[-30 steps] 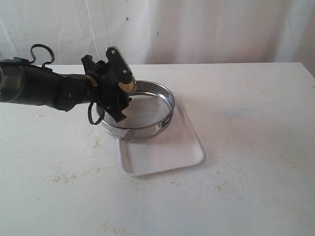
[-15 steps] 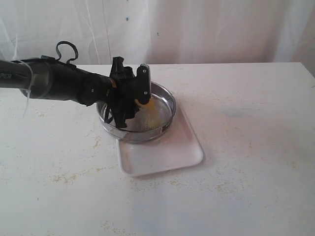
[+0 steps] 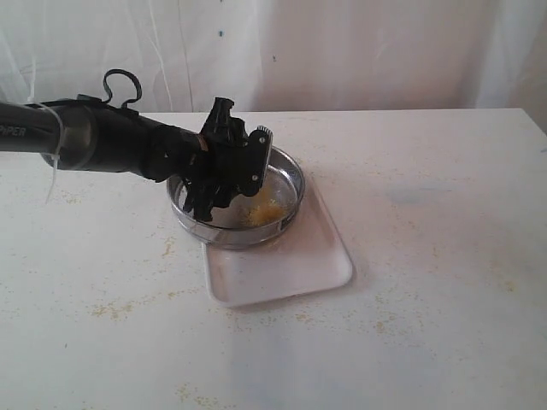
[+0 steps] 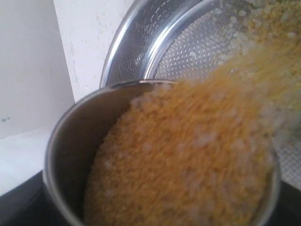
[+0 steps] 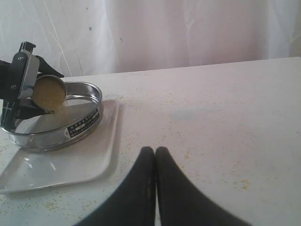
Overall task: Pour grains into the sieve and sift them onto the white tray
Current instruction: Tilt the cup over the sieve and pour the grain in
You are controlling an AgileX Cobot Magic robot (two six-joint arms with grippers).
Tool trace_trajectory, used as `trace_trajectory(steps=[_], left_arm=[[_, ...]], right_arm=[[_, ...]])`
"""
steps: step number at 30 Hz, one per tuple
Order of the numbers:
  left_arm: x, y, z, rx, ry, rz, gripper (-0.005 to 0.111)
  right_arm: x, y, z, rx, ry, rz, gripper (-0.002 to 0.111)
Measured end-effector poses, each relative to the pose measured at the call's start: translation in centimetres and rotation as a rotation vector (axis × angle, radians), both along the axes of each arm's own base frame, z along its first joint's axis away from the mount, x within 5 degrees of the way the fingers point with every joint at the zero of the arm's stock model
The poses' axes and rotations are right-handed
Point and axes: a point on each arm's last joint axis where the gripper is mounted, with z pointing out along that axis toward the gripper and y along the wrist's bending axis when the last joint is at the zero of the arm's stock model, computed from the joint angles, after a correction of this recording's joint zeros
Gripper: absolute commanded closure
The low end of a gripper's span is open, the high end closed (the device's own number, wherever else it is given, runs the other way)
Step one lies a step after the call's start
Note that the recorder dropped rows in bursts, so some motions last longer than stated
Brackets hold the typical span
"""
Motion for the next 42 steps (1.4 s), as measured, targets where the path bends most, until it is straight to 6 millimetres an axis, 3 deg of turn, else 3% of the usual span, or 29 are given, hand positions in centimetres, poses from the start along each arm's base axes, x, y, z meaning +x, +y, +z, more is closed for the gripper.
trace_trajectory(steps=[23, 42], left_arm=[[-0.4, -1.8, 0.6, 0.445, -0.27, -0.379, 0.107], [-0.4, -3.3, 1.8, 0.367, -0.403, -0.326, 0.107]], right_arm=[[0.0, 0.0, 0.0, 0.001, 0.0, 0.0, 0.108], [0.0, 0.0, 0.0, 0.002, 0.001, 0.0, 0.108]])
